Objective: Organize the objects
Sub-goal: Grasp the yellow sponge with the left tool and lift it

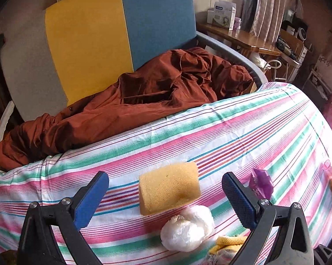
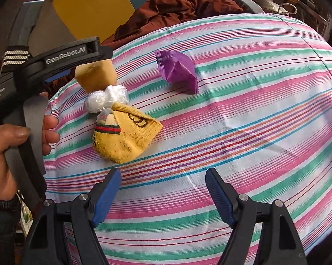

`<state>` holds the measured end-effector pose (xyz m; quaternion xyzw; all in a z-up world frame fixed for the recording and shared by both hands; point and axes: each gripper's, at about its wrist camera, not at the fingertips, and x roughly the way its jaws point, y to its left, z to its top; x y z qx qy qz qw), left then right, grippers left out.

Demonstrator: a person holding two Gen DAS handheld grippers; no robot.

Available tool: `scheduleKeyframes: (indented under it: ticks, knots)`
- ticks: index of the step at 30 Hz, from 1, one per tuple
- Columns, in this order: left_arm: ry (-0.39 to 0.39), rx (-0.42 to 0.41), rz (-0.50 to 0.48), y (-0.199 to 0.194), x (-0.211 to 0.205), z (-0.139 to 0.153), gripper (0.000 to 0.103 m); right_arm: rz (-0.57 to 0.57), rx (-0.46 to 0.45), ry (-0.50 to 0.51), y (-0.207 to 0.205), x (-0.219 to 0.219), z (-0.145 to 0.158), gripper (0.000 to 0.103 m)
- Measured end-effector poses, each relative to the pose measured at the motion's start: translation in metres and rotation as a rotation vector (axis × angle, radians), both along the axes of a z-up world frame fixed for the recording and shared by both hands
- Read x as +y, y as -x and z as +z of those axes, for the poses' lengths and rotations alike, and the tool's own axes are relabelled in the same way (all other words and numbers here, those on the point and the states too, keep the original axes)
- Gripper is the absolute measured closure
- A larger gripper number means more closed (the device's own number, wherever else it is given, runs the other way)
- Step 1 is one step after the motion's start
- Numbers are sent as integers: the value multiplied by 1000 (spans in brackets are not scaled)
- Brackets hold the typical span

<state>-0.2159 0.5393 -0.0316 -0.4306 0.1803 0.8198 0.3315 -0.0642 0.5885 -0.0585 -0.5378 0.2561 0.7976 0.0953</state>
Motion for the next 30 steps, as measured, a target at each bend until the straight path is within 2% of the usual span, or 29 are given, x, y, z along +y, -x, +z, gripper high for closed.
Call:
scheduleKeyframes:
  ticks: [2, 3, 4, 6, 7, 11, 14, 18, 23, 30]
  knots:
    - [5, -11, 15, 7, -2, -8, 2, -2, -5, -10, 1, 0, -1, 23]
    - [-13, -30, 12, 10, -4, -9, 12, -3, -8, -15, 1, 0, -1, 23]
    - [-33, -50, 16, 13, -9, -10, 36, -4, -9, -19, 1, 0, -1, 23]
    - [-92, -86, 18, 15, -18, -5, 48, -8, -13, -23, 2, 0, -2, 23]
    - [-107, -80, 21, 14, -23, 0, 51, -10, -17, -27, 2, 0, -3, 23]
    - [-154, -46, 19, 3, -49, 17, 52, -11, -31, -43, 3, 0, -6, 23]
    - [-189, -59, 46, -9, -79, 27, 52, -13, -34, -51, 4, 0, -7, 23]
    - [-189, -35, 53, -41, -117, 35, 52, -16, -11, -42, 5, 0, -5, 23]
    - [-170, -6, 45, -97, -158, 36, 52, -14, 63, 33, 10, 5, -1, 23]
    - [-125, 57, -46, -189, -190, 25, 52, -57, 113, 134, 14, 12, -1, 20]
